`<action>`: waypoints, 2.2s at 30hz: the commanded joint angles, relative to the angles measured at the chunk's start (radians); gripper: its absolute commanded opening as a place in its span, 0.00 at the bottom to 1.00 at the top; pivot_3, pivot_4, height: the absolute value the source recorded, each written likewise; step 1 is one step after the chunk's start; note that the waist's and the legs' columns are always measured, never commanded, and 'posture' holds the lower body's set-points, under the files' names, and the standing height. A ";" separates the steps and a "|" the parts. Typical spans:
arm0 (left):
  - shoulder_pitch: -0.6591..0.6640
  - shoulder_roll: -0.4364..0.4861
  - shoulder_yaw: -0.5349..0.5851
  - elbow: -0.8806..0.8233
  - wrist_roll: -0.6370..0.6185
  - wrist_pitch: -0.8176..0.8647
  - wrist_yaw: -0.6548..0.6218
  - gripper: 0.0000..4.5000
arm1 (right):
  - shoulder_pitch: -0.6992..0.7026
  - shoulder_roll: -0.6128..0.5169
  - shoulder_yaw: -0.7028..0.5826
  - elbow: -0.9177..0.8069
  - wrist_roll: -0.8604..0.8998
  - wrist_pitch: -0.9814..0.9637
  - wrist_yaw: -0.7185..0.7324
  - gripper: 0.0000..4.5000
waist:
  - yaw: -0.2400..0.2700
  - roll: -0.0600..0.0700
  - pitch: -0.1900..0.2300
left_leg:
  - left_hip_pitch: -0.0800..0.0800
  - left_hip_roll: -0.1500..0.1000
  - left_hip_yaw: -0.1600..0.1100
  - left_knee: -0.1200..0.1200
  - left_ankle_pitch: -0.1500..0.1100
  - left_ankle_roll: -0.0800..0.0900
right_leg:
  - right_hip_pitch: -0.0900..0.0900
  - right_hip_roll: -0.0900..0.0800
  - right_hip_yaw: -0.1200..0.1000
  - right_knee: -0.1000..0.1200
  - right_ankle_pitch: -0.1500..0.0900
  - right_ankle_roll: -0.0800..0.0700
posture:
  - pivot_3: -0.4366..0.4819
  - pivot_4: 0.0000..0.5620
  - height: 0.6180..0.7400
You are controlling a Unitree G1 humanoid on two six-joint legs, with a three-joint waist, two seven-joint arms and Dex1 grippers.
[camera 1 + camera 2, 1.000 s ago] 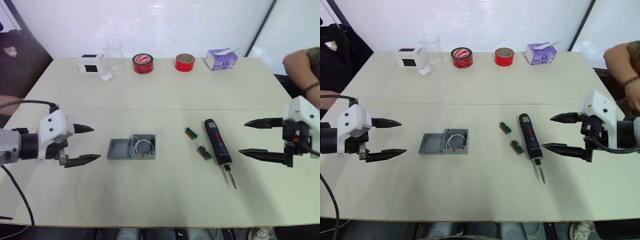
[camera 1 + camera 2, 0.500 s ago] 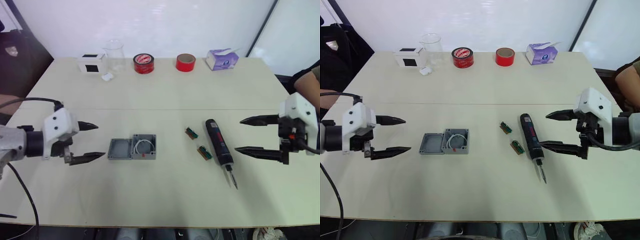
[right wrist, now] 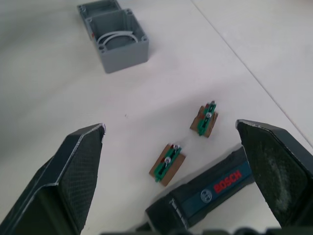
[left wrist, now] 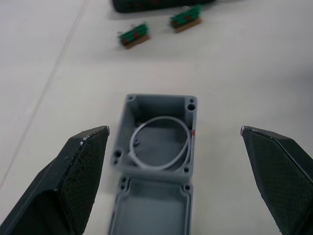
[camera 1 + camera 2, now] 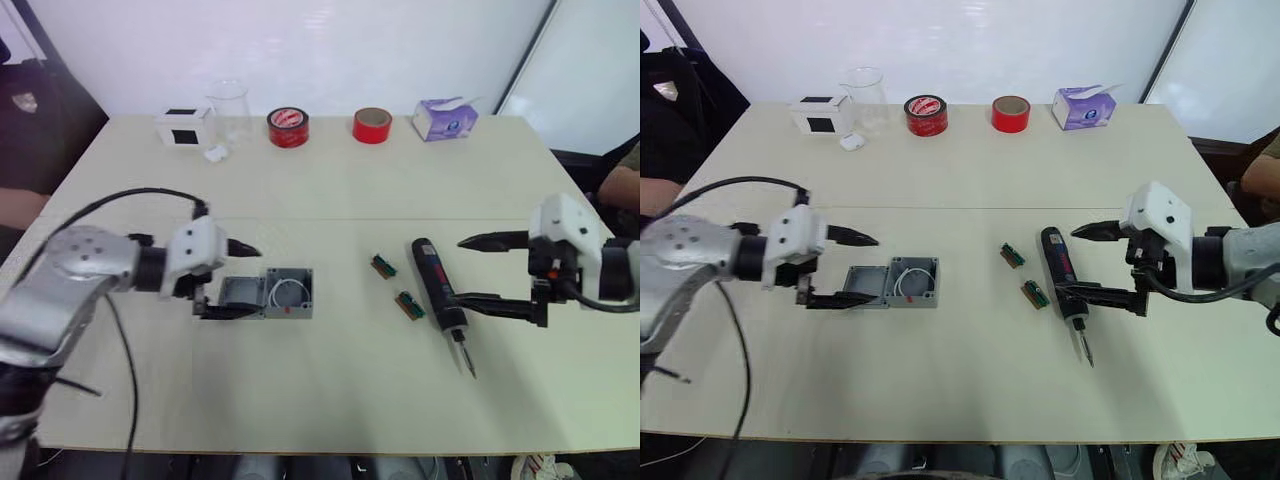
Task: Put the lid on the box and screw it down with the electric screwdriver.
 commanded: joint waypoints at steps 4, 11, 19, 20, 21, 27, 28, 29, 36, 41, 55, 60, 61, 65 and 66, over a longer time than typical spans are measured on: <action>-0.111 -0.132 -0.203 0.165 0.158 -0.183 -0.109 0.99 | 0.015 0.026 -0.026 -0.064 0.001 -0.009 -0.044 1.00 | 0.000 0.000 0.000 | -0.001 0.000 0.000 0.000 0.000 0.000 | 0.000 0.000 0.000 0.000 0.001 0.002 | 0.48 0.27 0.99; -0.159 -0.216 -0.286 0.340 0.312 -0.356 -0.109 0.99 | 0.054 0.048 -0.059 -0.107 0.009 0.002 -0.096 1.00 | 0.001 0.000 0.000 | -0.001 0.000 -0.001 0.000 0.000 0.000 | -0.001 0.001 0.000 0.001 0.001 0.002 | 0.48 0.27 0.99; -0.159 -0.237 -0.299 0.381 0.361 -0.438 -0.157 0.34 | 0.082 0.060 -0.076 -0.136 0.019 0.007 -0.125 1.00 | 0.001 0.000 0.000 | -0.001 0.001 -0.001 0.001 0.000 0.000 | -0.001 0.000 0.000 0.002 0.001 0.003 | 0.48 0.27 0.99; -0.161 -0.243 -0.296 0.385 0.365 -0.442 -0.153 0.24 | 0.083 0.059 -0.077 -0.137 0.021 0.007 -0.127 1.00 | 0.001 0.000 0.000 | -0.001 0.001 -0.001 0.001 0.000 0.000 | -0.001 0.000 0.000 0.002 0.001 0.003 | 0.48 0.27 0.99; -0.164 -0.250 -0.294 0.385 0.362 -0.442 -0.156 0.14 | 0.084 0.059 -0.077 -0.138 0.021 0.006 -0.128 1.00 | 0.001 0.000 0.000 | -0.001 0.001 -0.001 0.001 0.000 0.000 | -0.001 0.000 0.000 0.002 0.001 0.003 | 0.48 0.27 0.99; -0.215 -0.304 -0.314 0.438 0.369 -0.536 -0.208 0.01 | 0.073 0.053 -0.067 -0.127 0.018 -0.003 -0.128 1.00 | 0.002 0.000 0.000 | -0.001 0.001 -0.001 0.001 0.000 0.000 | -0.001 0.000 0.000 0.002 0.002 0.003 | 0.48 0.27 0.99; -0.242 -0.330 -0.326 0.476 0.377 -0.567 -0.217 0.01 | 0.066 0.052 -0.062 -0.123 0.017 -0.004 -0.129 1.00 | 0.004 0.000 0.000 | -0.001 0.001 -0.001 0.001 0.000 0.000 | -0.001 0.000 0.000 0.002 0.002 0.003 | 0.48 0.27 0.99; -0.269 -0.355 -0.338 0.514 0.385 -0.589 -0.224 0.01 | 0.061 0.051 -0.057 -0.120 0.016 -0.004 -0.129 1.00 | 0.006 0.000 0.000 | -0.001 0.000 -0.001 0.001 0.000 0.000 | -0.001 0.000 0.000 0.002 0.002 0.003 | 0.48 0.27 0.99; -0.397 -0.457 -0.399 0.735 0.431 -0.681 -0.298 0.01 | 0.046 0.051 -0.043 -0.122 0.012 0.001 -0.135 1.00 | 0.014 0.000 0.000 | -0.001 -0.001 -0.001 0.002 0.000 0.000 | -0.001 0.001 0.000 0.002 0.002 0.003 | 0.48 0.27 0.99; -0.447 -0.505 -0.419 0.818 0.441 -0.697 -0.353 0.01 | 0.053 0.052 -0.046 -0.133 0.018 0.011 -0.143 1.00 | 0.022 0.000 0.000 | -0.001 -0.001 -0.001 0.002 0.000 0.000 | -0.001 0.001 0.000 0.003 0.002 0.003 | 0.48 0.27 0.99; -0.481 -0.495 -0.268 0.671 0.319 -0.496 -0.348 0.76 | 0.031 0.059 -0.046 -0.144 0.043 0.037 -0.161 1.00 | 0.018 -0.001 0.000 | -0.001 -0.001 -0.002 0.002 0.000 0.000 | -0.001 0.001 0.000 0.003 0.002 0.003 | 0.48 0.27 0.99; -0.412 -0.389 -0.056 0.408 0.153 -0.143 -0.203 0.99 | -0.004 0.065 -0.014 -0.133 0.063 0.030 -0.164 1.00 | 0.005 -0.001 0.000 | 0.000 0.002 -0.003 0.002 0.000 0.000 | -0.003 0.001 0.000 0.008 0.001 0.003 | 0.48 0.27 0.99; -0.389 -0.369 -0.023 0.368 0.141 -0.091 -0.164 0.99 | -0.018 0.067 0.001 -0.128 0.061 0.023 -0.162 1.00 | 0.002 -0.001 0.000 | 0.000 0.002 -0.003 0.002 0.000 0.000 | -0.003 0.001 0.000 0.009 0.001 0.003 | 0.48 0.27 0.99; -0.277 -0.321 0.087 0.215 0.162 0.042 0.049 0.99 | -0.069 0.066 0.079 -0.103 0.032 -0.019 -0.122 1.00 | -0.005 -0.001 0.000 | 0.001 0.002 -0.003 0.002 0.000 0.000 | -0.003 0.000 0.000 0.010 0.001 0.003 | 0.48 0.27 0.99; -0.248 -0.338 0.137 0.172 0.183 0.128 0.174 0.99 | -0.090 0.067 0.106 -0.090 0.032 -0.022 -0.108 1.00 | -0.004 -0.001 0.001 | 0.001 0.002 -0.003 0.002 0.000 0.000 | -0.003 0.000 0.000 0.011 0.001 0.003 | 0.48 0.27 0.99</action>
